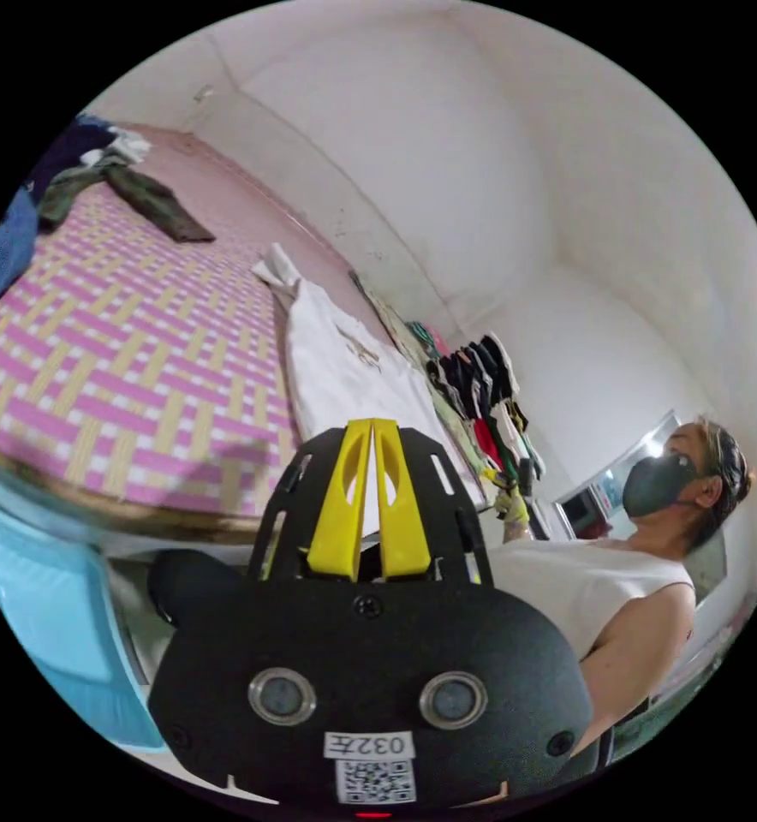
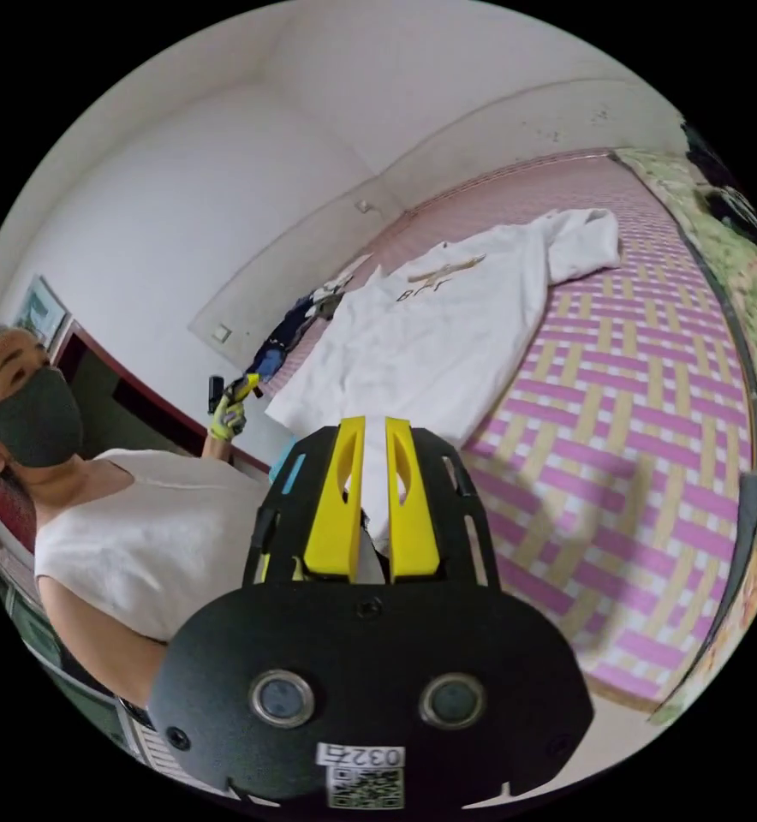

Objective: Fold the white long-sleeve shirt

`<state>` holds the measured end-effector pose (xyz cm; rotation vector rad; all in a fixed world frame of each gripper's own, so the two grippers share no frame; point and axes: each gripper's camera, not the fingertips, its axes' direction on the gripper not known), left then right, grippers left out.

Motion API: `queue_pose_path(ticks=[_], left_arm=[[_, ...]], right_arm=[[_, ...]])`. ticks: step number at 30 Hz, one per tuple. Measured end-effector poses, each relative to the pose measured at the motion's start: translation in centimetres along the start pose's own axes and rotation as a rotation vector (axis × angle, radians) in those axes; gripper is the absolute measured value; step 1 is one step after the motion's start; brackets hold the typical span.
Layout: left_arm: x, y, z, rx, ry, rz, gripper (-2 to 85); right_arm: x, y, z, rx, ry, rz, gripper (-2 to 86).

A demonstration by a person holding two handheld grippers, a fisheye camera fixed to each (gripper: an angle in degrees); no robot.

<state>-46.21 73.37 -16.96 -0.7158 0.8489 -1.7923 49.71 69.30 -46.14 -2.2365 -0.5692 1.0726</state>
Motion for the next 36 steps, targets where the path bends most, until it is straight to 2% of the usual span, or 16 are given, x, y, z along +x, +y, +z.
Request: queue_pose_path(ticks=[2,4,8,10,17,21,22,23,25,27,29,31,33,36], left_arm=[[0.3,-1.5,4.3,-0.104,-0.005,0.032,-0.8],[0.6,-2.8,9.3,-0.239,-0.097,0.072,-0.9],[-0.4,-2.5,12.4,-0.295,-0.129,0.091,-0.9],[-1.0,-1.3,13.2,-0.367,-0.299,0.081,-0.9],[0.0,0.8,13.3,-0.395,-0.358,0.08,-0.9],[-0.3,0.7,12.8,-0.469,-0.381,0.039,-0.9],[0.2,-0.3,12.6,-0.451,-0.386,0.06,-0.9],[0.7,-1.1,12.4,-0.419,-0.36,0.083,-0.9],[3.9,-5.2,12.2,-0.24,-0.139,0.23,-0.9],[6.7,-8.6,13.9,-0.129,-0.025,0.368,-0.9],[9.4,-12.1,17.6,-0.066,0.087,0.474,-0.9],[12.1,-16.3,24.9,-0.001,0.264,0.553,-0.9],[12.4,-19.1,31.9,-0.008,0.308,0.504,-0.9],[10.5,-21.9,43.7,-0.135,0.386,0.341,-0.9]], right_arm=[[-0.8,-0.9,2.6,-0.069,0.046,-0.028,4.8],[-1.5,-1.5,5.4,-0.14,0.148,-0.05,4.0],[-2.5,-0.4,8.0,-0.199,0.305,-0.065,0.2],[-3.5,0.9,8.5,-0.16,0.35,-0.095,-0.7],[-5.6,2.8,9.3,-0.189,0.322,-0.101,-1.0],[-6.0,3.2,9.5,-0.266,0.197,-0.107,-1.0],[-5.7,2.8,8.6,-0.233,0.179,-0.107,-1.0],[-5.4,2.5,7.8,-0.188,0.183,-0.101,-1.0],[-3.4,0.8,3.9,0.026,0.205,-0.062,-0.8],[-0.7,-1.2,1.8,0.141,0.256,0.019,-0.6],[1.9,-3.9,0.8,0.196,0.302,0.086,0.0],[5.3,-7.8,0.8,0.224,0.416,0.159,1.6],[8.2,-10.2,1.6,0.192,0.469,0.223,3.8],[11.5,-12.7,3.3,0.122,0.52,0.281,6.6]])
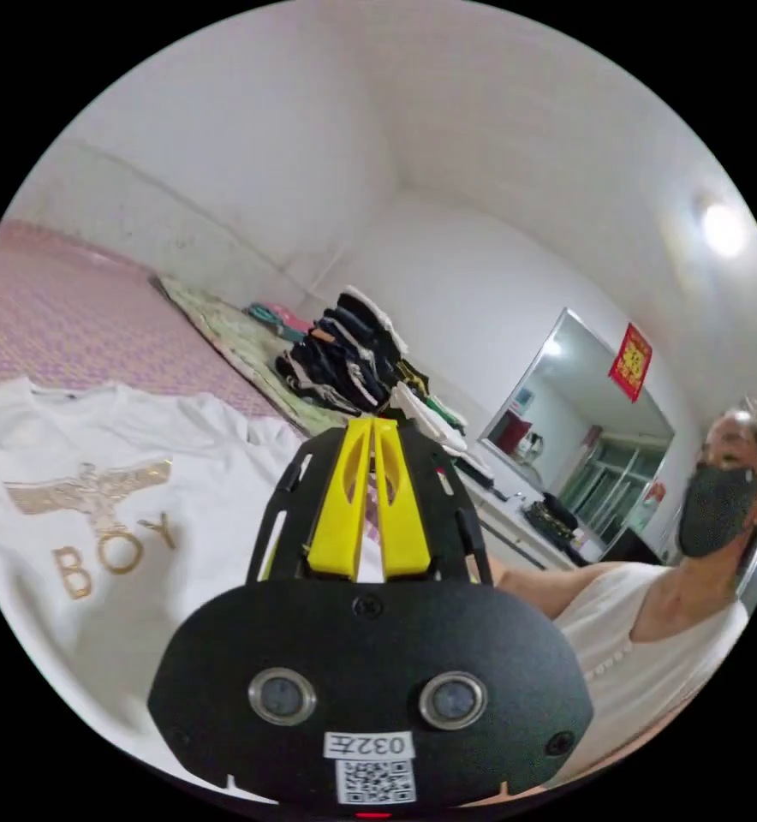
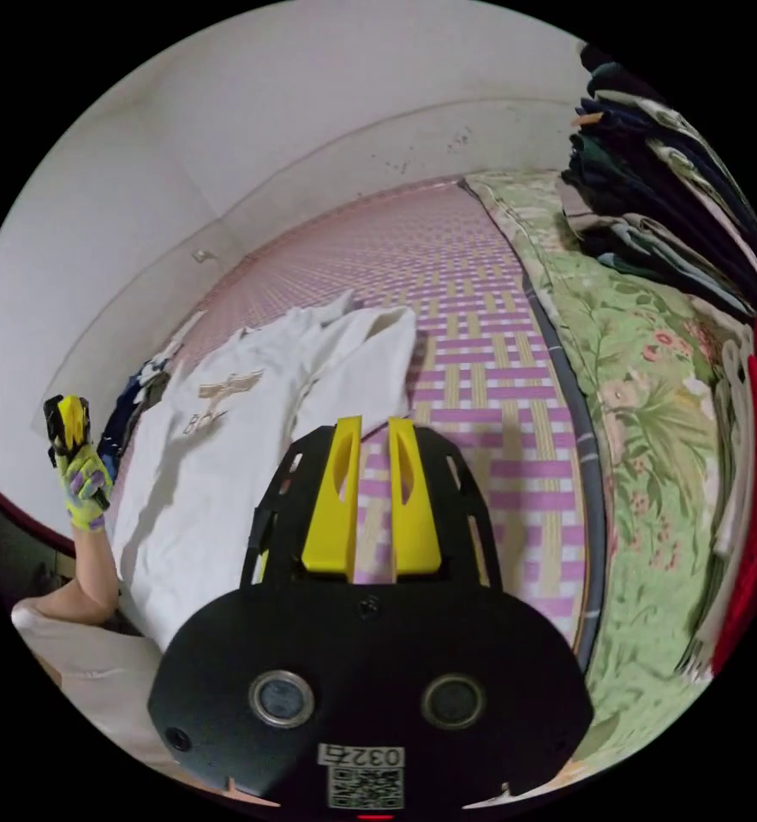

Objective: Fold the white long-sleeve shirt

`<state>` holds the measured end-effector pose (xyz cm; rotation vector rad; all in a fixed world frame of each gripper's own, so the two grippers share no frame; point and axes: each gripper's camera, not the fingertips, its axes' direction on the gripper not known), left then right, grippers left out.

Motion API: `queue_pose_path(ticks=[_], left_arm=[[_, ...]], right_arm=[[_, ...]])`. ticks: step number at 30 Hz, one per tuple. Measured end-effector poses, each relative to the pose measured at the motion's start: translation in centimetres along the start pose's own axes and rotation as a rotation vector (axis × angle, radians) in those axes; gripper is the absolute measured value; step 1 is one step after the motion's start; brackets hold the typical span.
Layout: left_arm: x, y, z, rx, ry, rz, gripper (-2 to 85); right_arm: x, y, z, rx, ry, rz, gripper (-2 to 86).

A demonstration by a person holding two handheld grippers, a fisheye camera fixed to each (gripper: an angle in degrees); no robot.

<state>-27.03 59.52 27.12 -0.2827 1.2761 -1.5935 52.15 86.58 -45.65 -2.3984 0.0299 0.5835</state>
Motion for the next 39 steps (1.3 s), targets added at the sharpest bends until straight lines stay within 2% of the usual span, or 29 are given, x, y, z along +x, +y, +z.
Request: queue_pose_path(ticks=[1,4,8,11,13,15,17,19,22,26,28,31,33,39], left_arm=[[-2.4,-0.2,3.3,-0.077,-0.022,-0.057,-0.9],[-6.3,1.3,7.0,-0.117,-0.043,-0.121,-0.9],[-9.0,1.1,6.6,-0.147,-0.083,-0.128,-0.9],[-9.7,-0.8,4.5,-0.126,-0.14,-0.103,-0.9],[-10.9,-1.5,4.0,-0.11,-0.137,-0.137,-0.9],[-11.7,-2.0,3.9,-0.103,-0.105,-0.171,-0.9],[-12.1,-2.5,3.6,-0.085,-0.094,-0.192,-0.9],[-12.1,-3.5,3.4,-0.084,-0.099,-0.194,-0.9],[-12.2,-4.6,3.4,-0.087,-0.09,-0.198,-0.9],[-12.5,-5.8,3.0,-0.079,-0.06,-0.215,-0.9],[-13.0,-6.6,2.6,-0.067,-0.035,-0.239,-0.9],[-13.1,-7.6,2.4,-0.062,-0.032,-0.253,-0.9],[-13.0,-8.3,2.6,-0.076,-0.035,-0.252,-0.9],[-12.8,-10.3,2.5,-0.09,-0.02,-0.256,-0.9]], right_arm=[[0.3,-0.6,1.0,-0.024,0.009,0.012,7.7],[0.4,-1.5,2.3,-0.029,-0.025,0.018,8.5],[-0.3,-2.9,4.7,-0.099,-0.006,0.009,8.2],[-1.5,-4.0,6.4,-0.165,0.033,-0.027,4.4],[-3.4,-5.0,5.1,-0.153,0.156,-0.1,0.4],[-6.1,-5.5,1.7,-0.058,0.3,-0.181,-0.4],[-9.4,-5.1,-2.1,0.056,0.5,-0.273,-0.7],[-13.8,-2.6,-5.9,0.229,0.813,-0.415,-0.9],[-15.2,0.9,-6.8,0.305,0.911,-0.459,-0.8],[-13.1,7.3,-5.2,0.263,0.774,-0.419,-0.1],[-11.2,11.5,-2.3,0.046,0.582,-0.336,0.9],[-9.3,15.7,-0.1,-0.148,0.451,-0.21,4.2],[-8.5,16.8,-1.6,-0.103,0.43,-0.122,6.2],[-2.5,16.2,-7.9,0.21,0.347,0.22,7.6]])
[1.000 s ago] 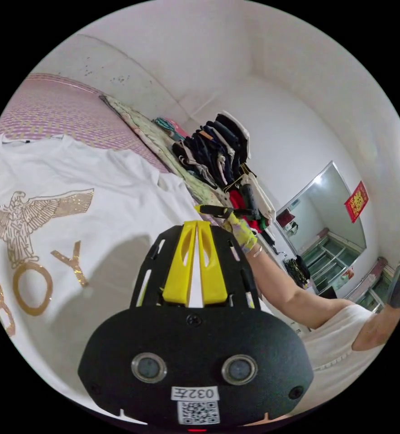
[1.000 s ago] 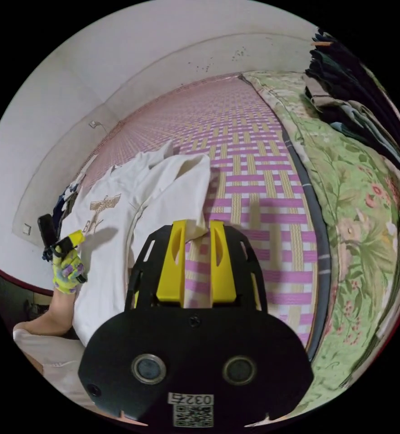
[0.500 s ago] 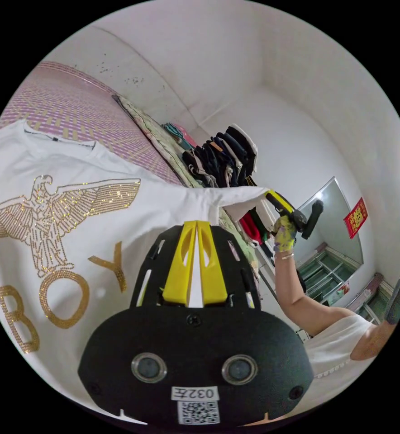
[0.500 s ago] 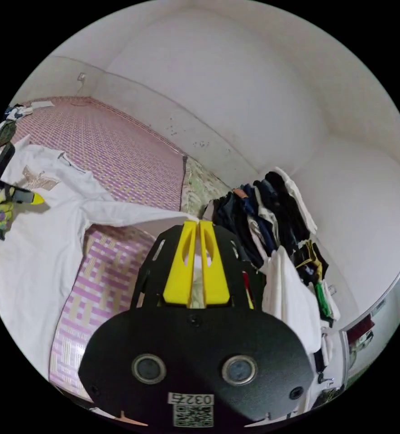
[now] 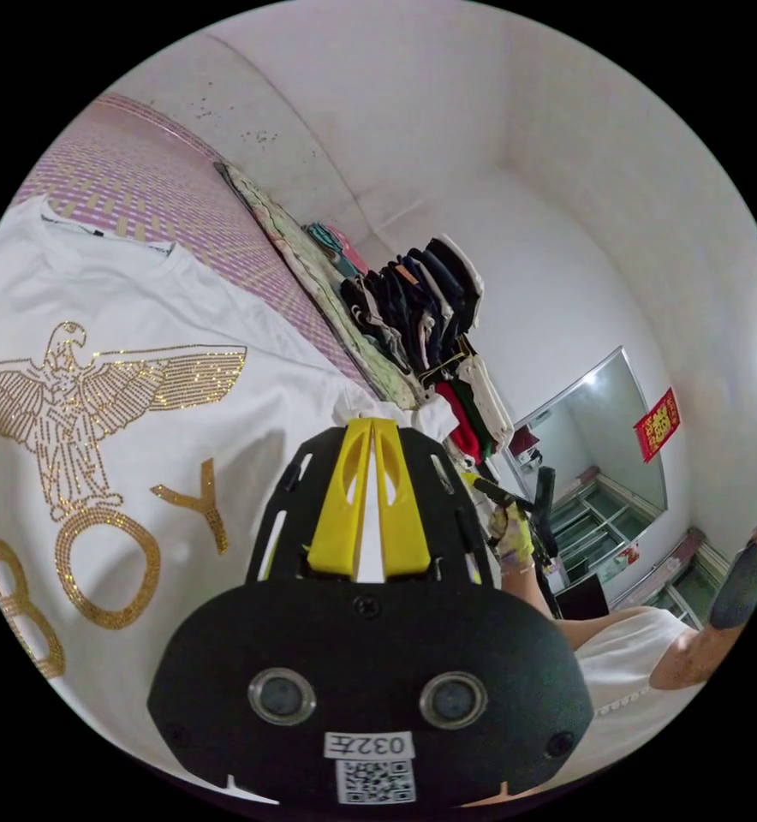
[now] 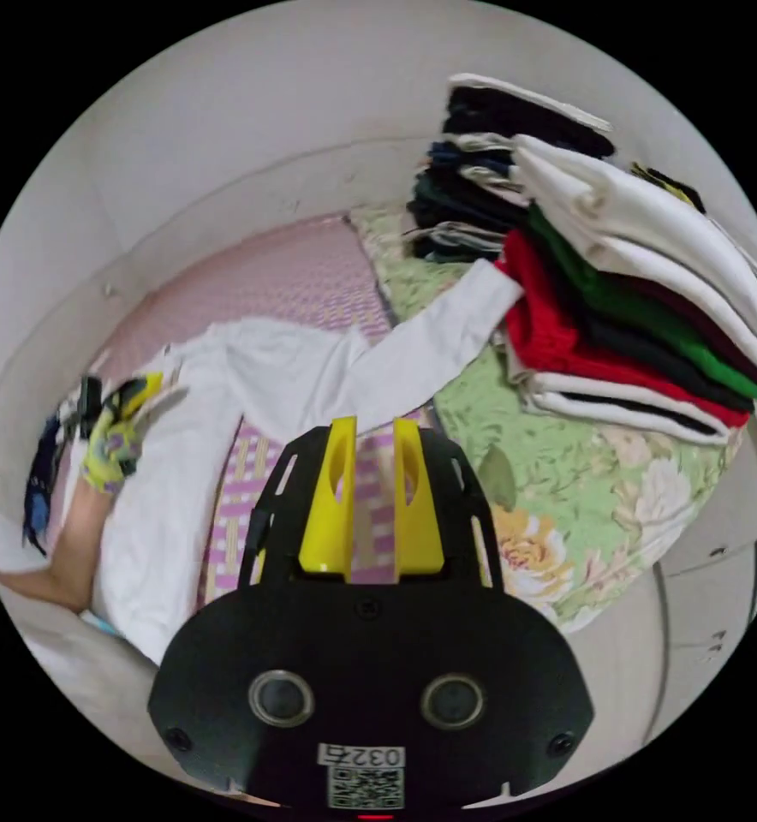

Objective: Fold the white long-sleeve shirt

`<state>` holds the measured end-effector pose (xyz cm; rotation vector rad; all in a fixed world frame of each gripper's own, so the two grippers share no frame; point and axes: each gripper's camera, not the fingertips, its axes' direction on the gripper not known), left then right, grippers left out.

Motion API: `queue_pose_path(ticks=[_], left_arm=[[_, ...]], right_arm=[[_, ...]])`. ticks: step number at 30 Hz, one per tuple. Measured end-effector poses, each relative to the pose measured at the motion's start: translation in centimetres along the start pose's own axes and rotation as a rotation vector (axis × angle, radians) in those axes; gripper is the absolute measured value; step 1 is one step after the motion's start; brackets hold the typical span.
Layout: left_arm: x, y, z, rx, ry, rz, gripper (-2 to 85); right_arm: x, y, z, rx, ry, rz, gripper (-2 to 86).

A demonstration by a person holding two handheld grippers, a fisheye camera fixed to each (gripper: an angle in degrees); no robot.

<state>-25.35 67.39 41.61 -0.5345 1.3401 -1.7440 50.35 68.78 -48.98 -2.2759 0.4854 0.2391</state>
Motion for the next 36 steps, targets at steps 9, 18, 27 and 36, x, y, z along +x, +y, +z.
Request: queue_pose_path(ticks=[9,18,27,36], left_arm=[[0.5,-2.1,-1.2,0.021,0.047,-0.032,-0.9],[1.5,-3.5,-2.2,0.038,0.069,-0.045,-0.9],[3.5,-4.6,-4.6,0.118,0.126,-0.025,-0.9],[3.4,-5.0,-7.1,0.184,0.195,-0.051,-0.8]], right_arm=[[2.9,-2.6,5.1,0.096,0.183,0.228,9.0],[3.5,-3.9,8.1,0.103,0.203,0.302,8.1],[-3.4,-7.6,4.2,0.261,0.225,0.062,3.5],[-12.1,-18.3,-8.8,0.568,0.088,-0.177,3.2]])
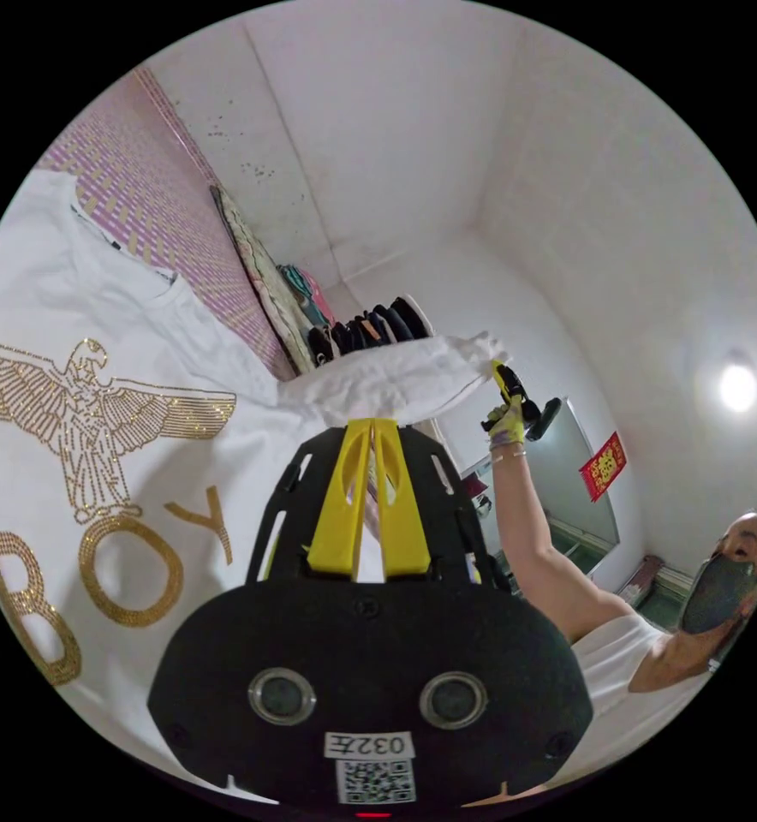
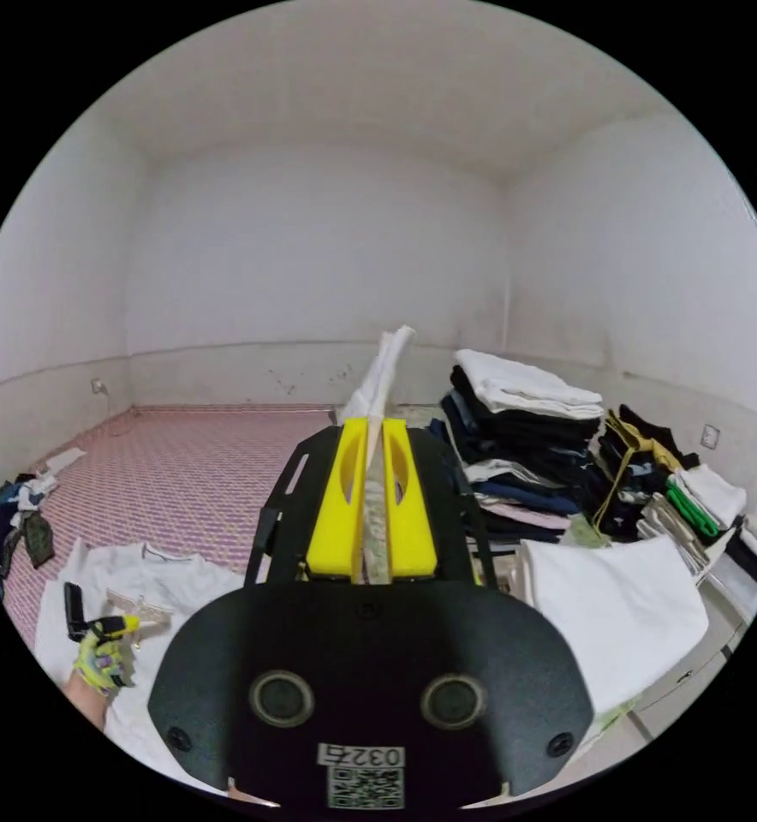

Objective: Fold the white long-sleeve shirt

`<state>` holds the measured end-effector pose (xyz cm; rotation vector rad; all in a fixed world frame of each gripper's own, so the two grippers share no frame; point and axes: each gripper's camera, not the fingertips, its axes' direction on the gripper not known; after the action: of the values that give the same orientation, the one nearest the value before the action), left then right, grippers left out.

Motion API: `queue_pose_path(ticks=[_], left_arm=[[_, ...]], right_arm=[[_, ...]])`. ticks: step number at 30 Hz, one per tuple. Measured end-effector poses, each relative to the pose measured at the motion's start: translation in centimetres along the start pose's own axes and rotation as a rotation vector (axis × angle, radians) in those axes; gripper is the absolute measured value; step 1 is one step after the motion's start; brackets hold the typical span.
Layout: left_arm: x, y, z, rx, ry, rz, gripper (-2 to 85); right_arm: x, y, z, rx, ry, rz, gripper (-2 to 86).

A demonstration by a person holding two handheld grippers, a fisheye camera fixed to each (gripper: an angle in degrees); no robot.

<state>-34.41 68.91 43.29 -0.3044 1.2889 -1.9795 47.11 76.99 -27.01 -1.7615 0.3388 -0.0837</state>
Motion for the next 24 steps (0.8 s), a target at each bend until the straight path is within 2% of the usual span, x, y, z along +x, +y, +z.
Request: queue_pose_path(ticks=[5,8,10,13,15,19,24], left_arm=[[1.6,-0.5,-0.3,0.009,-0.008,0.021,0.6],[2.5,-0.9,-1.1,0.048,0.016,0.028,6.4],[2.6,-1.3,-1.6,0.063,0.09,0.021,10.0],[2.7,-1.5,-2.4,0.112,0.211,0.003,11.8],[3.2,-1.7,-2.7,0.128,0.259,0.0,12.4],[3.9,-2.1,-2.9,0.103,0.176,-0.034,14.4],[4.1,-1.3,-2.3,0.052,0.17,-0.128,15.4]], right_arm=[[-3.9,2.5,1.5,-0.021,-0.207,-0.028,3.2],[-9.9,5.0,1.9,-0.089,-0.342,-0.174,3.3],[-15.1,8.4,1.5,-0.146,-0.474,-0.303,3.3],[-19.4,14.0,0.4,-0.198,-0.641,-0.371,3.1],[-21.6,17.7,0.4,-0.257,-0.684,-0.419,2.9],[-23.6,24.8,1.2,-0.36,-0.648,-0.45,1.6],[-23.5,27.2,0.2,-0.357,-0.641,-0.434,0.1]])
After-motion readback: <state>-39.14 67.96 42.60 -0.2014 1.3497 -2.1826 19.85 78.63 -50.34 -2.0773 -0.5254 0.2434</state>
